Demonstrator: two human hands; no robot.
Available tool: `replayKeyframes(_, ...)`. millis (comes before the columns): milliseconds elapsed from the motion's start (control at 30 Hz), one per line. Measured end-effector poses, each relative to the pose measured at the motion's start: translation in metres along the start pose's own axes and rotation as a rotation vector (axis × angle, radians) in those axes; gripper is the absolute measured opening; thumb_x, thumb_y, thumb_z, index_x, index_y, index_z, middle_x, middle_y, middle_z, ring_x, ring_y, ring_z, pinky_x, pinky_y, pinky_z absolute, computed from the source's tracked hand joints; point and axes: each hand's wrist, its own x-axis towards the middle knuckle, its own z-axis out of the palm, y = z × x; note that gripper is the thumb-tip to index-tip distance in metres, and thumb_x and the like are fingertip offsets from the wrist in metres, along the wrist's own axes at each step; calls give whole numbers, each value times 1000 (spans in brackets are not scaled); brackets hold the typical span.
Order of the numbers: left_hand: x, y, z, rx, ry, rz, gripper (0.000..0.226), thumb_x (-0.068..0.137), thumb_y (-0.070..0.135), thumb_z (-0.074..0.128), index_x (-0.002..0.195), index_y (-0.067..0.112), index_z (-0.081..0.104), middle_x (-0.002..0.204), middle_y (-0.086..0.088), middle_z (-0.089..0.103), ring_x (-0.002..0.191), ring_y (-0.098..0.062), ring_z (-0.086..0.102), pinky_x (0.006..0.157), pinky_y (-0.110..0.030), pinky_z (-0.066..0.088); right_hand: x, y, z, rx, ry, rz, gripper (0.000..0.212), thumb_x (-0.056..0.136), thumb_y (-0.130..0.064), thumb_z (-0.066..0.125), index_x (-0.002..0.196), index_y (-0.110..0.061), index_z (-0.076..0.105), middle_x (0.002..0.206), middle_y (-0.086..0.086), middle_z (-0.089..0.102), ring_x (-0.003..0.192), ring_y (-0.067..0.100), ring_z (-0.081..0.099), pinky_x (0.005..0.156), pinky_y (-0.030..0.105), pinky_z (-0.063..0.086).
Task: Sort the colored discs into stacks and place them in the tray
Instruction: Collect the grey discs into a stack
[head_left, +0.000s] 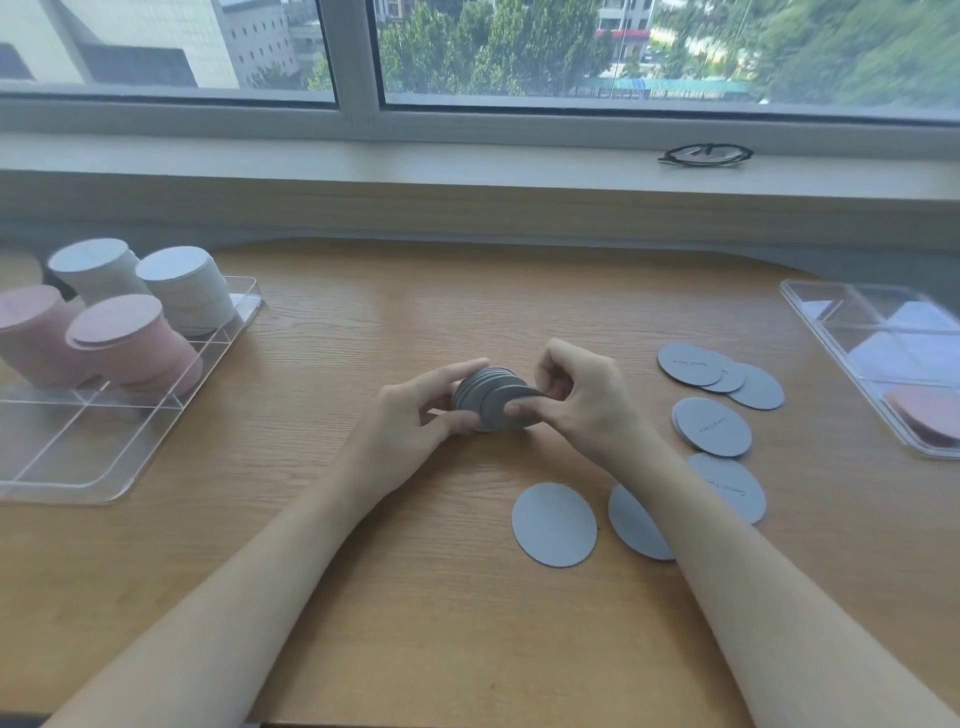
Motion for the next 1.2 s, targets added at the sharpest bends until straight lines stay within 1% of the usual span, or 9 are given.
replayKeyframes(200,0,-2,2,8,-9,25,55,84,11,78,132,33,62,106,7,74,101,-9,69,92,-29,55,-1,-4,7,115,-43,43,43,68,-24,90,76,-14,49,64,9,59,57,24,58,56,36,48)
replayKeyframes(267,1,-4,2,16,21,28,52,86,10,75,130,33,63,105,6,74,100,-9,70,90,-29,55,-1,-8,-1,72,-106,35,45,67,-26,91,79,-15,50,68,4,60,60,14,57,58,28,48)
replayKeyframes(400,1,-6,1,21,100,-4,49,87,10,74,126,37,64,104,6,73,98,-8,69,90,-31,55,-6,-10,-30,-211,-462,111,49,60,-34,92,88,-27,52,88,-13,52,75,-1,47,66,17,40)
replayKeyframes(500,3,-11,0,41,122,-23,46,87,15,74,126,38,63,104,10,73,100,-10,68,91,-37,55,-12,-13,-32,-291,-727,135,57,54,-37,93,95,-37,52,101,-18,46,95,-3,43,83,23,44)
replayKeyframes(600,5,-14,0,52,120,-21,46,87,17,74,126,39,62,102,8,73,98,-13,69,90,-42,55,-14,-14,-25,-374,-792,94,59,53,-40,92,96,-42,51,102,-18,42,103,4,38,86,30,42)
replayKeyframes(700,5,-14,0,39,119,-21,45,88,15,74,126,36,62,101,8,73,98,-13,69,90,-41,55,-13,-14,-21,-400,-765,36,47,61,-38,89,93,-42,55,98,-15,43,100,6,37,81,25,35)
replayKeyframes(833,5,-12,0,22,98,-16,46,88,13,74,127,34,63,103,8,73,99,-13,69,91,-41,55,-11,-9,-22,-299,-686,45,41,65,-27,87,86,-28,53,90,-14,49,86,3,43,76,25,41)
replayKeyframes(1033,6,-10,0,-31,26,-30,51,87,13,75,130,38,61,105,1,75,100,-23,69,98,-46,51,-2,-4,-17,-83,-258,50,41,70,-23,87,78,-15,47,75,1,56,64,6,42,62,28,39)
replayKeyframes(1200,1,-5,1,-22,-16,-16,52,84,16,78,129,38,63,105,7,75,102,-16,70,99,-40,51,-1,4,-5,-154,-57,6,45,69,-31,85,70,-19,43,63,-10,47,59,9,39,59,33,39)
